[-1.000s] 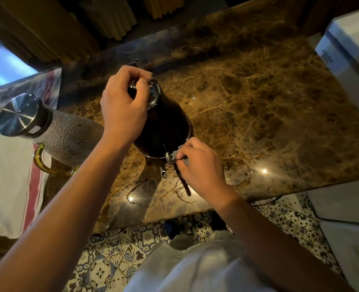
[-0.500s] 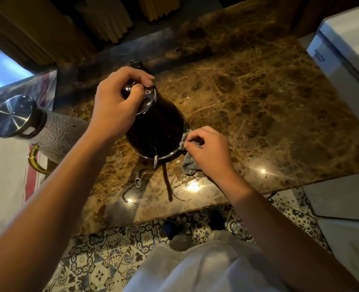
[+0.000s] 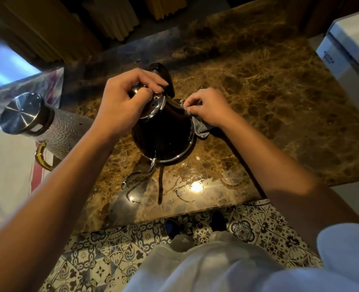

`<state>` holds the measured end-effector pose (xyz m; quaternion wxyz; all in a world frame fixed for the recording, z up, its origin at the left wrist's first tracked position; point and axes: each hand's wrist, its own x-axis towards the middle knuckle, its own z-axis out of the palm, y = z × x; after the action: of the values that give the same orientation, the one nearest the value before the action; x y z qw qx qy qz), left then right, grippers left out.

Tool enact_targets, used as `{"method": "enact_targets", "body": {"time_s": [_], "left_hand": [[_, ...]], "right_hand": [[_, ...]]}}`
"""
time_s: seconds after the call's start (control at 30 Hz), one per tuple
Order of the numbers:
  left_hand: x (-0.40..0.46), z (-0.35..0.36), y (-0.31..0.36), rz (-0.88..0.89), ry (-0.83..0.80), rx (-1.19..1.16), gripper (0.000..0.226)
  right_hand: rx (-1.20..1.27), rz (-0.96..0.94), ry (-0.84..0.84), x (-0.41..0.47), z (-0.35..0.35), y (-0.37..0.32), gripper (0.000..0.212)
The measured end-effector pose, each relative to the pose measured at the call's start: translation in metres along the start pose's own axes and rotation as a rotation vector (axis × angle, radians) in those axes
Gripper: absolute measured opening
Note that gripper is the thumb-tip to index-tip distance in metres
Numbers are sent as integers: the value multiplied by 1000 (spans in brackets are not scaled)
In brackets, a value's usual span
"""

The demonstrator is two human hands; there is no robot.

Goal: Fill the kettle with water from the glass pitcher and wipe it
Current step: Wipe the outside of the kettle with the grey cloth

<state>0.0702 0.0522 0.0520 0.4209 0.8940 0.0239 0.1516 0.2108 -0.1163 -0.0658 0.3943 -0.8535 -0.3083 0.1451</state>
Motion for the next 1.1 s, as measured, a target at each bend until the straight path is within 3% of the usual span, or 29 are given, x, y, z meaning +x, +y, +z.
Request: {"method": "enact_targets", "body": {"time_s": [0.3,0.4,0.63,0.87,1.1], "left_hand": [[1,1,-4,8,15,-4,15],[0,3,-4,10,49,12,16],[-3,8,-2,-23,111,-11,18],[-2,13,-2,-21,169,-9,19],[-3,13,-4,-26,166,-43,20]], "right_hand": [[146,44,-321,47,-7,-11,15],[115,54,-344,42,-7,-13,10],[258,230,-67,-53,-3,-4,5],[438,220,397,-145,80,-37,8],[266,38,435,-150,98,-39,11]]}}
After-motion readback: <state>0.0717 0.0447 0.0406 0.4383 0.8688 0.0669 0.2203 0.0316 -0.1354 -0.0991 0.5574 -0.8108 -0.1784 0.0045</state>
